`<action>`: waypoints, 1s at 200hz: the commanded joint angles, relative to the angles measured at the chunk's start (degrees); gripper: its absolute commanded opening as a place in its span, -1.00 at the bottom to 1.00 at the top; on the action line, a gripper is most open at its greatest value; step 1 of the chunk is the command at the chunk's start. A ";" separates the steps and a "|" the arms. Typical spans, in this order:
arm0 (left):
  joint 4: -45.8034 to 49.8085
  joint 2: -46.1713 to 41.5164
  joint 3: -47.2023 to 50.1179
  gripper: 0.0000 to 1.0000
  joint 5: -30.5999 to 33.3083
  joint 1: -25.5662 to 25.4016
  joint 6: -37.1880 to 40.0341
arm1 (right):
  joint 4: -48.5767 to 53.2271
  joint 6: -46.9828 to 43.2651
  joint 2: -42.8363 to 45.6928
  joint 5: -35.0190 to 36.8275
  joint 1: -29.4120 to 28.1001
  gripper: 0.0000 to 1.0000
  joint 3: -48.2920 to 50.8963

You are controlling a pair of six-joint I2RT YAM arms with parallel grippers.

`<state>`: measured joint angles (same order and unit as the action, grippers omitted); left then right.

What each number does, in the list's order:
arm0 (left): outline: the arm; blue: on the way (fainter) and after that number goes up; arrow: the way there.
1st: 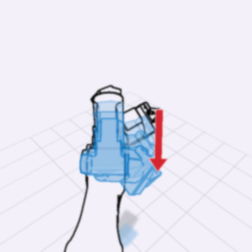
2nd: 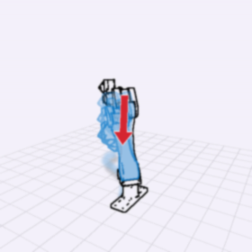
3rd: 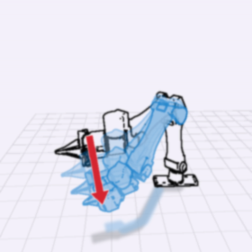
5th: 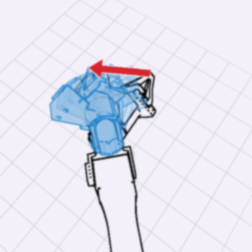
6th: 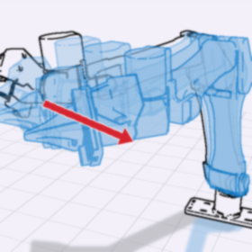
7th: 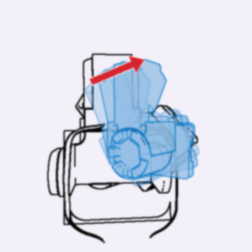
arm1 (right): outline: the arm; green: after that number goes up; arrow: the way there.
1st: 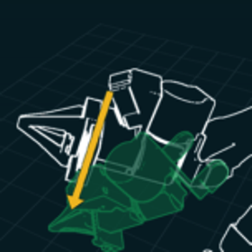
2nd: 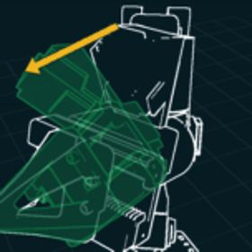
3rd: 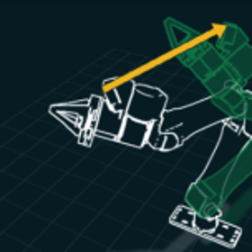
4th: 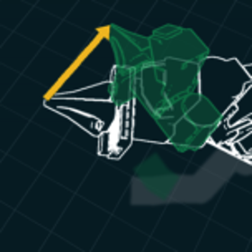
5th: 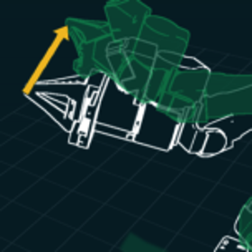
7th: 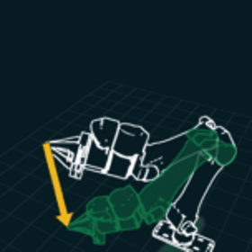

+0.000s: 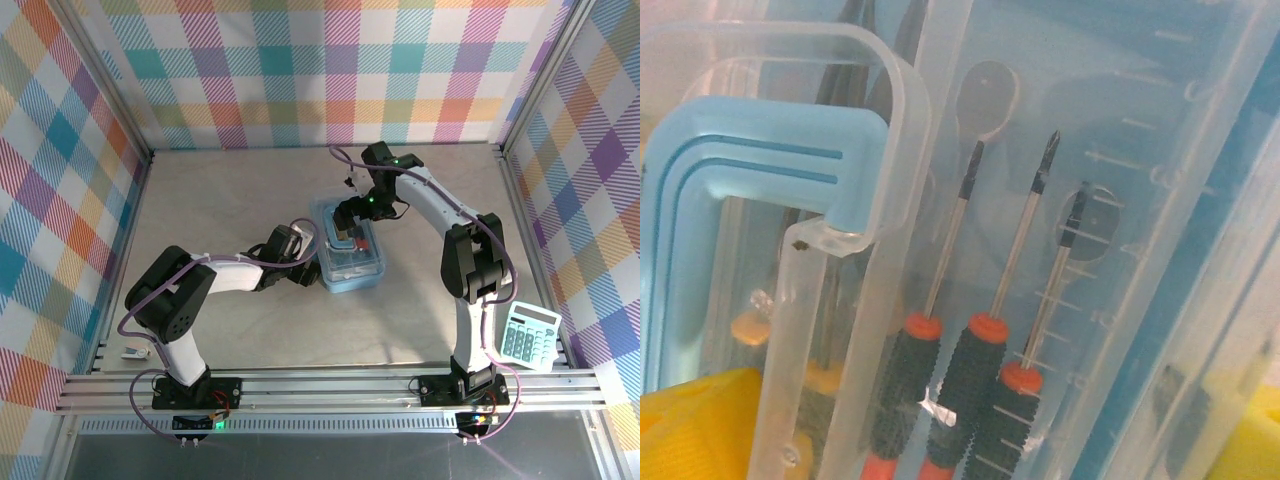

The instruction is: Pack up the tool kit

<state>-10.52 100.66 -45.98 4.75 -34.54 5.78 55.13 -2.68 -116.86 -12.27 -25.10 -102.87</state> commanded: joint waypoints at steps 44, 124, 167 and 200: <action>-2.53 2.98 -0.25 0.99 14.81 -0.83 -5.90 | 6.17 -2.42 -0.30 -1.97 -1.13 0.98 0.39; 0.33 0.89 -0.39 0.99 19.14 -0.87 -11.24 | 6.21 -4.62 -0.08 -2.22 -1.14 0.98 0.79; 0.85 -0.33 0.66 0.99 20.61 -0.81 -13.76 | 6.04 -4.61 0.10 -2.45 -1.13 0.98 1.20; 1.75 -1.72 0.98 0.99 21.63 -0.79 -15.08 | 6.04 -4.71 0.27 -2.49 -1.14 0.98 1.27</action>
<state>-8.78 99.90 -45.71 15.51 -37.06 -5.85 55.24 -4.40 -116.84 -12.19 -25.04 -102.87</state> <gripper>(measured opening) 0.996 0.990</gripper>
